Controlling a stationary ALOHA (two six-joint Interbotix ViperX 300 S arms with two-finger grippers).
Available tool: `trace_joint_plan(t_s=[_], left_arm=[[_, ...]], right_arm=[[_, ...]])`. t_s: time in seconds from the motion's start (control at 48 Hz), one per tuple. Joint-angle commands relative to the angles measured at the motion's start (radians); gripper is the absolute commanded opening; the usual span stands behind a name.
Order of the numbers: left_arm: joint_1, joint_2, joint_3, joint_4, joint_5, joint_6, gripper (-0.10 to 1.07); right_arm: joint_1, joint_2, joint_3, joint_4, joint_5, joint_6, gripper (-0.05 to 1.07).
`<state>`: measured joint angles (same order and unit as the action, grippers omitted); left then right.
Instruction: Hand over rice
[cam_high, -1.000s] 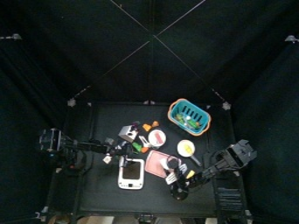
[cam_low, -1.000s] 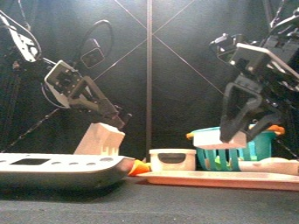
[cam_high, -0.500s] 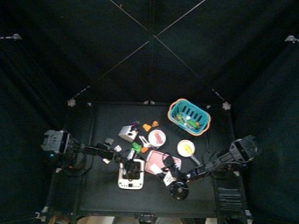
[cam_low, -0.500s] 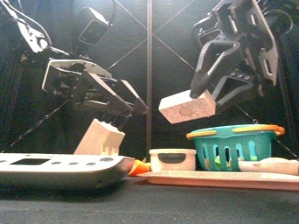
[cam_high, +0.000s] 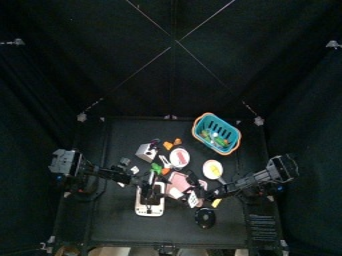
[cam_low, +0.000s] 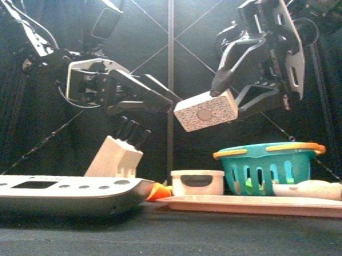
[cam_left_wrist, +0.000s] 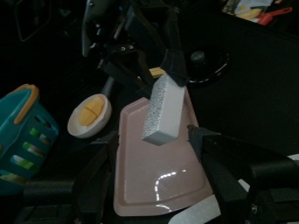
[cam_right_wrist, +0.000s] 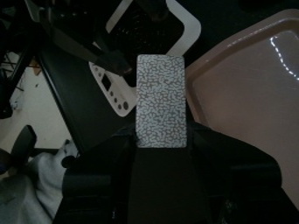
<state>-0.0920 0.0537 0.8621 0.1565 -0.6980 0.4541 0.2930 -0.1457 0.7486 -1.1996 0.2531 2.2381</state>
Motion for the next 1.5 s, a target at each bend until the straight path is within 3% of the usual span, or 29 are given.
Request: trace_joint_plan(t_s=[0.0,0.708,1.042,1.312,1.479], left_arm=[[-0.014,0.003,-0.023,-0.014,-0.012,0.026,0.97],[-0.015,0.049,-0.069,-0.069,-0.021,0.043,0.95],[-0.015,0.051,-0.069,-0.067,-0.021,0.044,0.67],[-0.014,0.051,-0.067,-0.067,-0.021,0.044,0.59],[-0.014,0.051,-0.066,-0.069,-0.021,0.043,0.59]], right_arm=[[-0.011,-0.034,-0.014,-0.008,-0.011,-0.005,0.62],[-0.018,-0.052,-0.014,-0.02,-0.012,-0.005,0.62],[-0.02,-0.052,-0.009,-0.021,-0.012,-0.008,0.62],[-0.02,-0.04,-0.003,-0.034,0.003,-0.009,0.69],[-0.018,-0.038,0.0,-0.037,0.011,-0.014,0.86]])
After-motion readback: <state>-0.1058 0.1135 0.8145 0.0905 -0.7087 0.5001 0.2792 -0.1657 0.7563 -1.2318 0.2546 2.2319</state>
